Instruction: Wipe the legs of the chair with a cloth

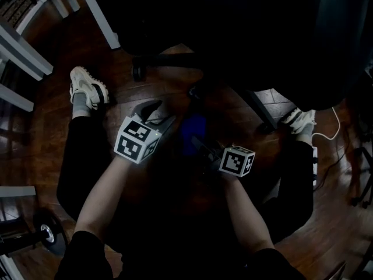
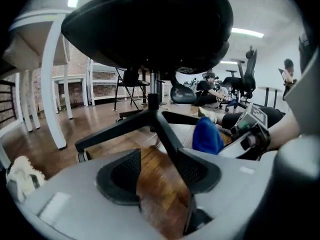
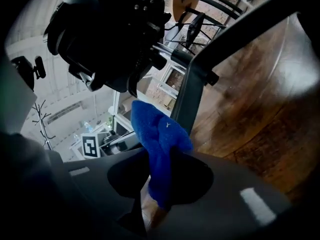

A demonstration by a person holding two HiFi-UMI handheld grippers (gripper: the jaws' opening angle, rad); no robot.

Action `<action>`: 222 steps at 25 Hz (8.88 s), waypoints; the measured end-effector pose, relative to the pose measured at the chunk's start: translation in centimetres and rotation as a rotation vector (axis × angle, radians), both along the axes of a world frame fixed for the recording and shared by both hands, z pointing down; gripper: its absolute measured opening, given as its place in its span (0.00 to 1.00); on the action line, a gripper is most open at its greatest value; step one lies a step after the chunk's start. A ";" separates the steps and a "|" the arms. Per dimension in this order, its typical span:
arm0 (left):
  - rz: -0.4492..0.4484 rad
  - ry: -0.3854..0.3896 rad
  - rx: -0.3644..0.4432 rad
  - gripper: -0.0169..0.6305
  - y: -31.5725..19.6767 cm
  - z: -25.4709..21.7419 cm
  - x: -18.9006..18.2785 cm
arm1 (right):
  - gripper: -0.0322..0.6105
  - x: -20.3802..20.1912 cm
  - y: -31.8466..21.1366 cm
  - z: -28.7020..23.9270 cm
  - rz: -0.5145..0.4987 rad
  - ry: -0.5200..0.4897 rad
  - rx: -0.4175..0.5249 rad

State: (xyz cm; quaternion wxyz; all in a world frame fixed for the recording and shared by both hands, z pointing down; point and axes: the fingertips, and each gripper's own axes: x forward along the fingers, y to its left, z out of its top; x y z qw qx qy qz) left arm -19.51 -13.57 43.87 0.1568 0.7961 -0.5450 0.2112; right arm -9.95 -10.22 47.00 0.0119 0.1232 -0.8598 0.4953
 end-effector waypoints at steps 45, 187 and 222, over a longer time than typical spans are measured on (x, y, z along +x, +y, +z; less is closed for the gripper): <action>0.202 0.067 0.051 0.36 5.7 2.6 17.2 | 0.21 18.4 -8.2 1.7 0.597 0.115 -0.225; 0.041 0.138 -0.099 0.37 2.0 1.6 5.2 | 0.21 0.4 0.6 1.6 -0.126 0.172 0.043; 0.088 -0.115 -0.024 0.38 5.4 3.2 10.5 | 0.21 17.5 -7.4 4.0 0.703 0.202 -0.197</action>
